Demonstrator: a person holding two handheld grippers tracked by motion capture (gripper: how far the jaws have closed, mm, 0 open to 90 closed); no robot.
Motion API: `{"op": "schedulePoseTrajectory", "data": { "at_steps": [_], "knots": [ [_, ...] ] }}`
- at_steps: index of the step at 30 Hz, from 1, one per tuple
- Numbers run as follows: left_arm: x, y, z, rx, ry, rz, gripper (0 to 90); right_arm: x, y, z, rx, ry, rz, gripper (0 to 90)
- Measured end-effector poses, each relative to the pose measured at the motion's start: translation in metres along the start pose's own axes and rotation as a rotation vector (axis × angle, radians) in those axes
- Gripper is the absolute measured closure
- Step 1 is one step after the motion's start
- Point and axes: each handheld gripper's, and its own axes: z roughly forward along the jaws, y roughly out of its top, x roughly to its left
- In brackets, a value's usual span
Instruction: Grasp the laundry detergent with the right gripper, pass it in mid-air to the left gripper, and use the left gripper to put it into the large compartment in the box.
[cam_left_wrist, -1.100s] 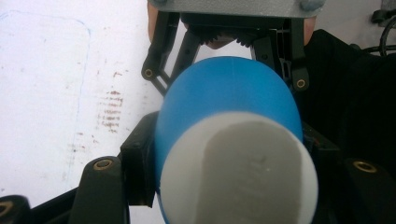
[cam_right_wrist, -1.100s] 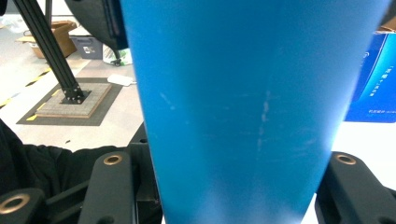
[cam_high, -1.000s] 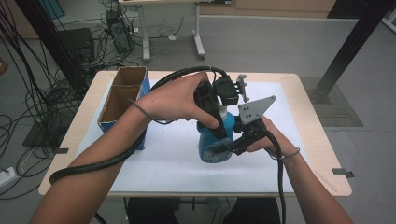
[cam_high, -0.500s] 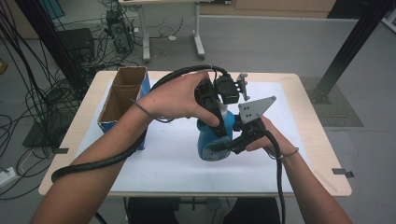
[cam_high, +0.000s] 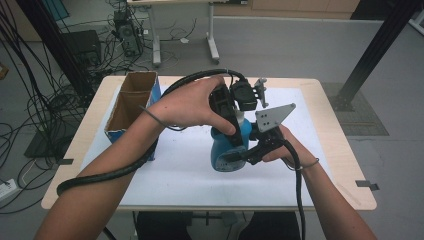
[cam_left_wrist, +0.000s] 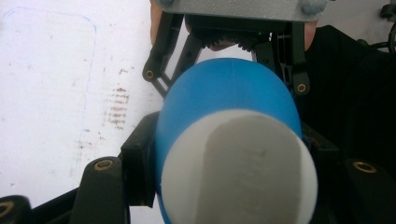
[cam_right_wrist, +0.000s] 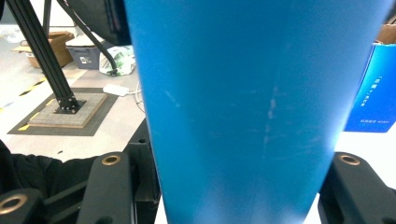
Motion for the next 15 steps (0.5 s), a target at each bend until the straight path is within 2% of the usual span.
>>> {"op": "schedulePoseTrajectory", "data": {
  "at_steps": [7,15],
  "knots": [
    [0.0011,-0.0009,0.0000,0.001,0.000,-0.021,38.0,-0.0002,-0.0017,0.0004,-0.006,-0.004,0.010,39.1],
    [0.0032,-0.0039,-0.0030,-0.001,0.008,-0.023,38.0,-0.0008,-0.0036,0.0026,-0.009,0.000,0.044,24.0]
  ]
}}
